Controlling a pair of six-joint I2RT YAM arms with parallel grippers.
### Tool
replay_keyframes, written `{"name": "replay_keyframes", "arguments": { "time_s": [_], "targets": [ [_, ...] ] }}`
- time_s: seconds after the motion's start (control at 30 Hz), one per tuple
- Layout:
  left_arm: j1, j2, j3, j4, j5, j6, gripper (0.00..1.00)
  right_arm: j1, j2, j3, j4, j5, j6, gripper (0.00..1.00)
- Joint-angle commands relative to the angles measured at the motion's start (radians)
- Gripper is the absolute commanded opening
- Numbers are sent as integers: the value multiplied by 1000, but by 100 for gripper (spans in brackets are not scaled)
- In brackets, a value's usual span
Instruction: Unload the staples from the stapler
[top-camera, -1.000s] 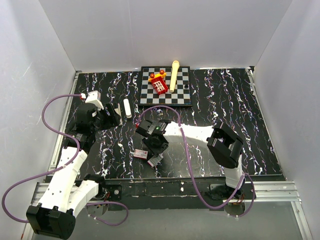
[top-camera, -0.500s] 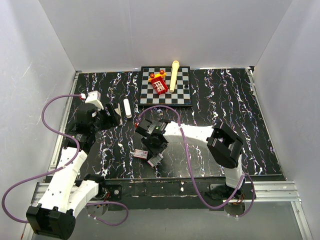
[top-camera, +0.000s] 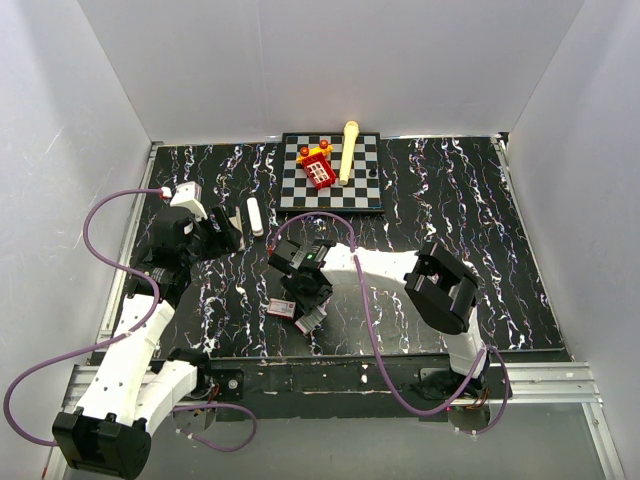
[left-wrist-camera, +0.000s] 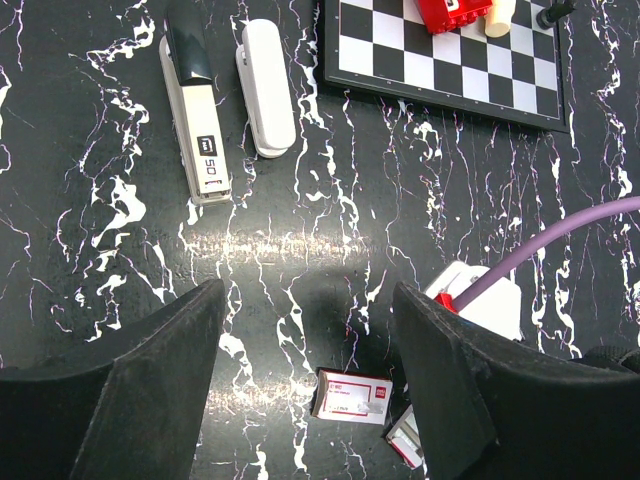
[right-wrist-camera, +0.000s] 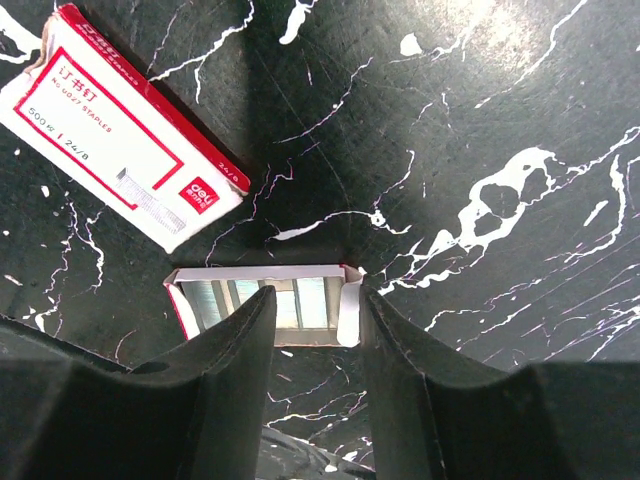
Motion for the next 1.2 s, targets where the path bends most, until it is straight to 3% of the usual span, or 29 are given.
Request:
{"name": "replay_keyframes", "arguments": {
  "time_s": [0.0, 1.17],
  "targets": [
    [5, -18, -9, 20, 7, 5, 68, 2, -5, 23, -8, 24, 15, 47],
    [5, -15, -10, 20, 8, 5, 70, -4, -5, -22, -3, 24, 21, 46]
  ]
}}
